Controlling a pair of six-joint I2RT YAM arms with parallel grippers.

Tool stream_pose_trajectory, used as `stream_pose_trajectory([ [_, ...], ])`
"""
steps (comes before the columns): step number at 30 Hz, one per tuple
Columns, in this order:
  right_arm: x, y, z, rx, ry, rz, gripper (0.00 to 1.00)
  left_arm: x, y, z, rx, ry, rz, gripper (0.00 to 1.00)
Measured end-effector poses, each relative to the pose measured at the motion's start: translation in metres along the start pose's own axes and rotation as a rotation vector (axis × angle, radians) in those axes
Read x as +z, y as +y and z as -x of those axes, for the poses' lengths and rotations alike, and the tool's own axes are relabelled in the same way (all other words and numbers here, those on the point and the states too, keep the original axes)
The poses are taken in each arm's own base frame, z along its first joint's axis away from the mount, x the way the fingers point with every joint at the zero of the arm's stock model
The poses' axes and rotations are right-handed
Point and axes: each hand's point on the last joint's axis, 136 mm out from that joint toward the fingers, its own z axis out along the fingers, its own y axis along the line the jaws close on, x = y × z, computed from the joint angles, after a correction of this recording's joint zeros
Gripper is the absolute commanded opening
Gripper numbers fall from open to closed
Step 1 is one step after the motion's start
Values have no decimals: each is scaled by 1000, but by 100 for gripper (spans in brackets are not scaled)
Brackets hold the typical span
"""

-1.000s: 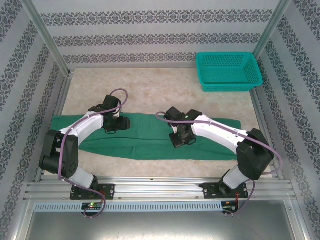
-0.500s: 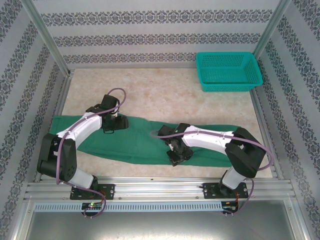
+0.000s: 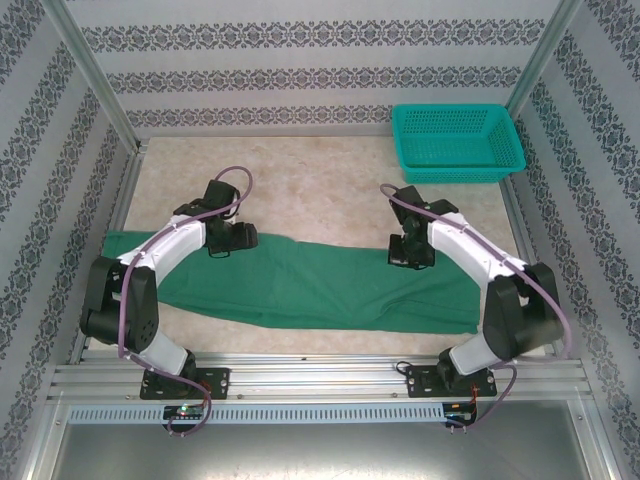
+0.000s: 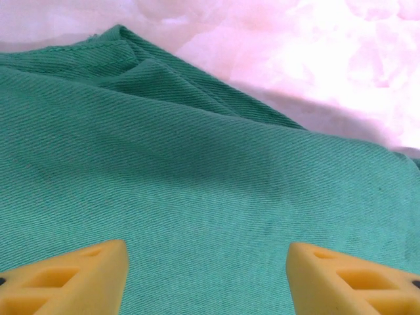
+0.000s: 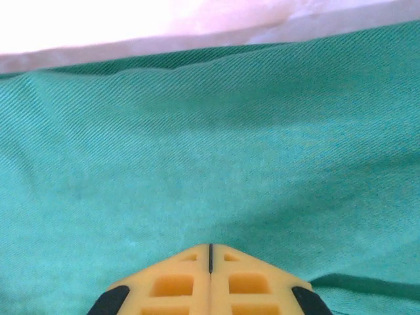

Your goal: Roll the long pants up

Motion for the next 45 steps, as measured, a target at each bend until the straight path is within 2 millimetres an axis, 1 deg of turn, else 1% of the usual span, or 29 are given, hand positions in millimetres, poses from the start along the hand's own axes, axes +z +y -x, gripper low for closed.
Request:
stream_pose_trajectory([
  [2, 13, 1, 0, -3, 42, -18, 0, 2, 3, -2, -10, 5, 4, 66],
  [6, 38, 3, -7, -5, 139, -34, 0, 8, 10, -11, -28, 28, 10, 67],
  [10, 63, 4, -9, 24, 239, -28, 0, 10, 13, -12, -40, 34, 10, 67],
  [11, 66, 4, -9, 31, 264, -27, 0, 10, 15, -11, -45, 33, 11, 67],
  [16, 66, 9, 8, 61, 300, -17, 0, 9, 23, -6, -72, 20, 14, 68],
  [18, 67, 13, 19, 70, 318, -9, 0, 9, 26, -4, -85, 17, 9, 68],
  [20, 68, 18, 36, 73, 323, -3, 0, 9, 27, -2, -92, 14, 5, 68],
  [25, 73, 28, 92, 64, 289, 11, 0, 9, 27, 0, -97, 7, 1, 69],
  [26, 74, 27, 104, 72, 278, 16, 0, 9, 28, 2, -100, 5, 1, 68],
  [28, 76, 22, 120, 87, 263, 25, 0, 10, 31, 6, -110, 3, 4, 69],
  [30, 75, 12, 128, 109, 251, 30, 0, 11, 37, 11, -132, -6, 11, 69],
  [31, 75, 5, 130, 126, 243, 31, 8, 10, 42, 14, -146, -12, 15, 70],
  [32, 74, -5, 130, 147, 234, 33, 27, 10, 48, 16, -164, -18, 21, 70],
  [34, 67, -28, 125, 196, 213, 27, 41, 7, 62, 20, -201, -31, 36, 71],
  [35, 58, -46, 122, 238, 195, 22, 47, 5, 70, 22, -222, -40, 48, 71],
  [38, 24, -99, 117, 375, 87, 23, 47, -6, 96, 26, -280, -81, 92, 72],
  [41, -9, -152, 111, 516, -39, 17, 47, -14, 123, 17, -354, -106, 139, 72],
  [42, -15, -165, 107, 550, -63, 12, 47, -13, 133, 10, -384, -104, 155, 72],
  [43, -16, -172, 103, 569, -71, 6, 47, -11, 140, 5, -405, -98, 165, 71],
  [45, -10, -179, 93, 591, -56, -3, 47, -2, 154, -10, -451, -63, 189, 71],
])
